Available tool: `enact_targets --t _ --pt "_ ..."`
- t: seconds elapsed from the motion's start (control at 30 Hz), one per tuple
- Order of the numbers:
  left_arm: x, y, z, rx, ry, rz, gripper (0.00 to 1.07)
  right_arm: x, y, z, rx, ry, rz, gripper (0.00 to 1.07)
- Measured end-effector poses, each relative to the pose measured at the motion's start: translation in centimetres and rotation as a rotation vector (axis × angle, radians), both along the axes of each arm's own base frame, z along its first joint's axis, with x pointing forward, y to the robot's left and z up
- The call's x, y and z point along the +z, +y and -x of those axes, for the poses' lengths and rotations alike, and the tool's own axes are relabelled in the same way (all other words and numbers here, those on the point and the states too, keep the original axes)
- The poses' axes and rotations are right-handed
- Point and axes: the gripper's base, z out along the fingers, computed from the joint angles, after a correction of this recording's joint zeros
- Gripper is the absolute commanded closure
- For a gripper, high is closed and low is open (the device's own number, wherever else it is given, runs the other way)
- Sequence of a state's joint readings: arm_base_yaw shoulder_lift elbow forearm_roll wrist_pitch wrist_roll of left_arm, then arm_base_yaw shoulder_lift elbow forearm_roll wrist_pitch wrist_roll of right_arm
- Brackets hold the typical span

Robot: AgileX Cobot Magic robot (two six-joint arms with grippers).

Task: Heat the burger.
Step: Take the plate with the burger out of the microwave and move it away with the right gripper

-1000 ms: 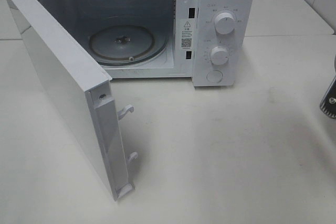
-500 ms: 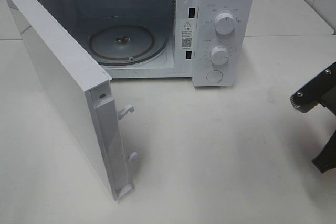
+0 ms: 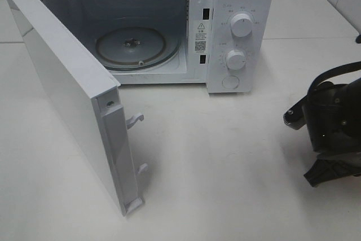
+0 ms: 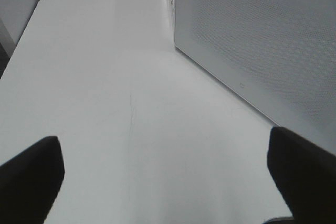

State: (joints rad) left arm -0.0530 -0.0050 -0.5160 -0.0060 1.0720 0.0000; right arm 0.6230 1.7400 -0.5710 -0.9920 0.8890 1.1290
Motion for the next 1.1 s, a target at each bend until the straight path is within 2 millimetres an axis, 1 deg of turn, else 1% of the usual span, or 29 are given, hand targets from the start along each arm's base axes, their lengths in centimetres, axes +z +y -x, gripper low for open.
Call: enact_targets --t 0.07,0.17,0.23,0.27,0.33,0.43,0.5,0.63,0.67,0.7,0.73,0.77,0.8,0.83,0.87,0.9,0.97,1.1 --pt "0.0 0.0 0.0 0.000 0.000 0.000 0.09 -1.2 0.3 -0.6 -0.016 -0.001 0.020 0.95" --pt "0.0 0.0 0.0 0.000 0.000 0.000 0.09 -1.5 0.4 -0.7 -0.020 0.001 0.026 0.95" --pt "0.0 0.0 0.0 0.000 0.000 0.000 0.09 -2.5 0.5 -1.0 -0.011 0.014 0.054 0.93" --pt "0.0 0.0 0.0 0.000 0.000 0.000 0.09 -2.5 0.5 -1.0 -0.011 0.014 0.054 0.93" --pt "0.0 0.0 0.0 0.000 0.000 0.000 0.09 -3.3 0.5 -1.1 -0.006 0.016 0.070 0.92" --pt "0.0 0.0 0.0 0.000 0.000 0.000 0.09 -3.5 0.5 -1.2 -0.005 0.016 0.075 0.92" --pt "0.0 0.0 0.0 0.000 0.000 0.000 0.09 -4.1 0.5 -1.3 -0.002 0.017 0.074 0.90" --pt "0.0 0.0 0.0 0.000 0.000 0.000 0.09 -4.6 0.6 -1.3 0.003 0.023 0.077 0.87" --pt "0.0 0.0 0.0 0.000 0.000 0.000 0.09 -4.6 0.5 -1.3 0.004 0.025 0.079 0.85" --pt "0.0 0.0 0.0 0.000 0.000 0.000 0.09 -4.7 0.5 -1.3 0.009 0.026 0.084 0.81" --pt "0.0 0.0 0.0 0.000 0.000 0.000 0.09 -4.7 0.5 -1.3 0.009 0.026 0.084 0.81" --pt "0.0 0.0 0.0 0.000 0.000 0.000 0.09 -4.7 0.5 -1.3 0.010 0.025 0.084 0.78" --pt "0.0 0.0 0.0 0.000 0.000 0.000 0.09 -4.7 0.5 -1.4 0.013 0.024 0.086 0.71" --pt "0.0 0.0 0.0 0.000 0.000 0.000 0.09 -4.7 0.5 -1.4 0.013 0.024 0.086 0.71" --pt "0.0 0.0 0.0 0.000 0.000 0.000 0.09 -4.6 0.5 -1.3 0.009 0.025 0.092 0.65" --pt "0.0 0.0 0.0 0.000 0.000 0.000 0.09 -4.6 0.5 -1.3 0.009 0.025 0.092 0.65" --pt "0.0 0.0 0.0 0.000 0.000 0.000 0.09 -4.5 0.4 -1.2 -0.003 0.030 0.098 0.59" --pt "0.0 0.0 0.0 0.000 0.000 0.000 0.09 -3.9 0.5 -1.0 -0.026 0.033 0.075 0.56"
